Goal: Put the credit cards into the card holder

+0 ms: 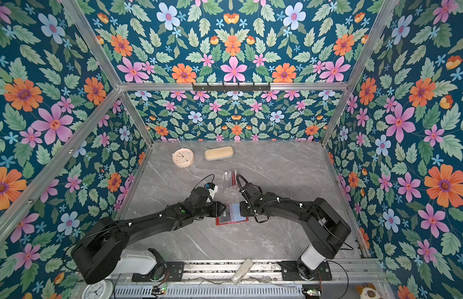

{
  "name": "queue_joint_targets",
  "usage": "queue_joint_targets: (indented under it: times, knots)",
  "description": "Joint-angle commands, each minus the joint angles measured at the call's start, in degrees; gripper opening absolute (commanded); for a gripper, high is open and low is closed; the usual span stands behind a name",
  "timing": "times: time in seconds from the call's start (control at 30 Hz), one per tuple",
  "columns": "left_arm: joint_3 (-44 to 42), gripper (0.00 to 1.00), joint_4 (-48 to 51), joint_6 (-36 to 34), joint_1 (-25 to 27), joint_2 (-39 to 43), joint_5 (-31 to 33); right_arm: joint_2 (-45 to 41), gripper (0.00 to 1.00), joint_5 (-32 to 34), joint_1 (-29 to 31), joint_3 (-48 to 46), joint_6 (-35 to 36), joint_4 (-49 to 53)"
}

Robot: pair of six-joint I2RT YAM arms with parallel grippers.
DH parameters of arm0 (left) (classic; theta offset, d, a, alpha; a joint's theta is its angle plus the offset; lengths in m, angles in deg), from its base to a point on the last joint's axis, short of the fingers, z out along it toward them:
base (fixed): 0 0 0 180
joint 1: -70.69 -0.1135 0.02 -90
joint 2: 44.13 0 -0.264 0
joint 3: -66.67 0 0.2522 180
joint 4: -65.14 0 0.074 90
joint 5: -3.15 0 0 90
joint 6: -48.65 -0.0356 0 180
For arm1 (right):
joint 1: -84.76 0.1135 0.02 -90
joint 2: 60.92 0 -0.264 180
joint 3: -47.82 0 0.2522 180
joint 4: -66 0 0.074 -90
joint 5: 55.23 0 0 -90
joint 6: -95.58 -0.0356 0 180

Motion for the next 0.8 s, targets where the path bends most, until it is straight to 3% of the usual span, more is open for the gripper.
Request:
queue_joint_targets:
  times: [0.0,0.77]
  knots:
    - [1.45,0.37,-3.28,-0.96,1.16,-2.97,-2.19,0.5,0.24,-0.42,-0.07,-0.46,-0.59,-0.22]
    - [7.25,0.35,-5.21,0.68,2.34,-16.7,-4.54,2.4,0.22,-0.67,-0.03,-0.59,-0.68,0.38]
